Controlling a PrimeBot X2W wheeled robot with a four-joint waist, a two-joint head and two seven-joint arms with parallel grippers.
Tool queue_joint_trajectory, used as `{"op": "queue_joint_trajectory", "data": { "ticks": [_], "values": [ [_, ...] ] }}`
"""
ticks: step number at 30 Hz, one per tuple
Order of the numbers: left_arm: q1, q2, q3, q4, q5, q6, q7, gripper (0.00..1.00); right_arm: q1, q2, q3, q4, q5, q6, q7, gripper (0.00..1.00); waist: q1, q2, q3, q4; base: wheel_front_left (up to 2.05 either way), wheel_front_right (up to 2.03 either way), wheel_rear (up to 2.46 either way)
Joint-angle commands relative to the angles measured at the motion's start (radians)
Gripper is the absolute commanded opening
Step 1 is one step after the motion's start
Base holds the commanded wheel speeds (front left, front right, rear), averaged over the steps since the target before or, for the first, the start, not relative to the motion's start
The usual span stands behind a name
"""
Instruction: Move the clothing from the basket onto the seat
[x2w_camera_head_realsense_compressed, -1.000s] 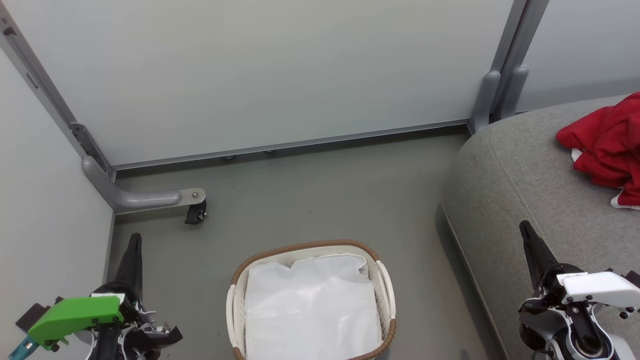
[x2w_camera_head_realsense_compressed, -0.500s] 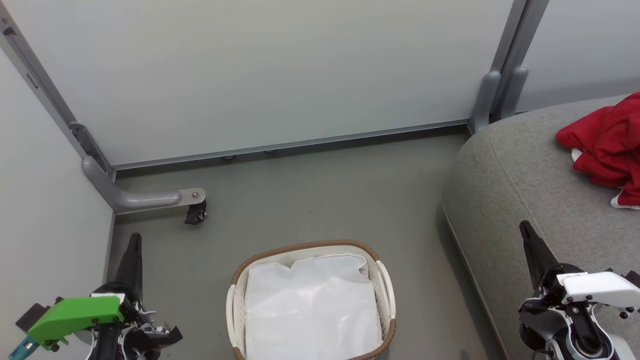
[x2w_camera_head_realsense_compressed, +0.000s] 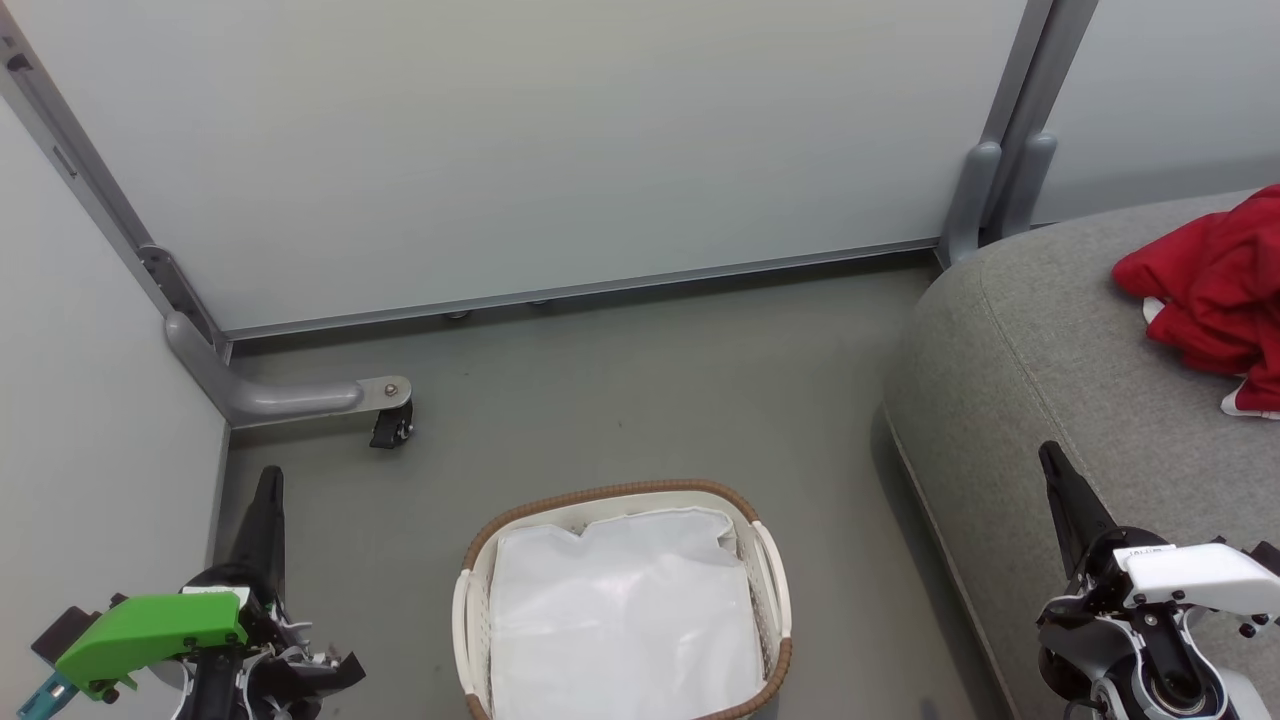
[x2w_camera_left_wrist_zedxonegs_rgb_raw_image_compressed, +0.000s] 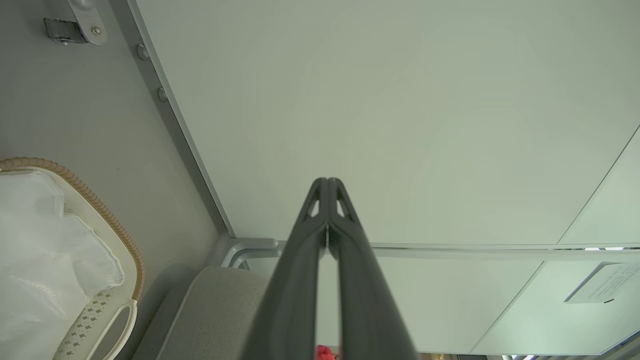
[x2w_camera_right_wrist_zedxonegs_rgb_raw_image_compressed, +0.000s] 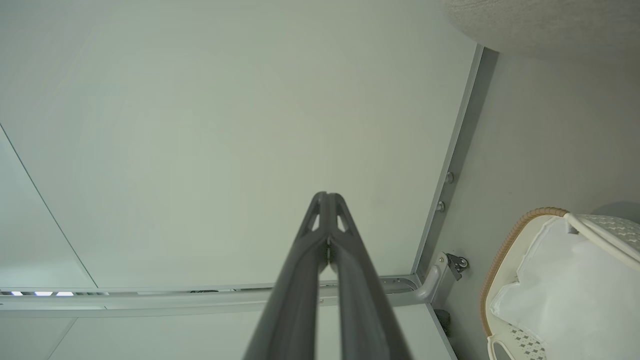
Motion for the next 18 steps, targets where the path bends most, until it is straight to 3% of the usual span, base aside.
{"op": "queue_joint_trajectory", "data": {
  "ticks": [1, 18],
  "values": [
    [-0.011, 0.006, 0.003, -0.001, -0.003, -0.003, 0.003, 0.00, 0.011, -0.006, -0.002, -0.003, 0.003, 0.000, 0.001, 0.00, 0.0000, 0.0000, 0.000, 0.000, 0.00, 0.00, 0.00],
    [-0.011, 0.006, 0.003, -0.001, -0.003, -0.003, 0.003, 0.00, 0.011, -0.006, -0.002, -0.003, 0.003, 0.000, 0.001, 0.00, 0.0000, 0.0000, 0.000, 0.000, 0.00, 0.00, 0.00]
  ]
}}
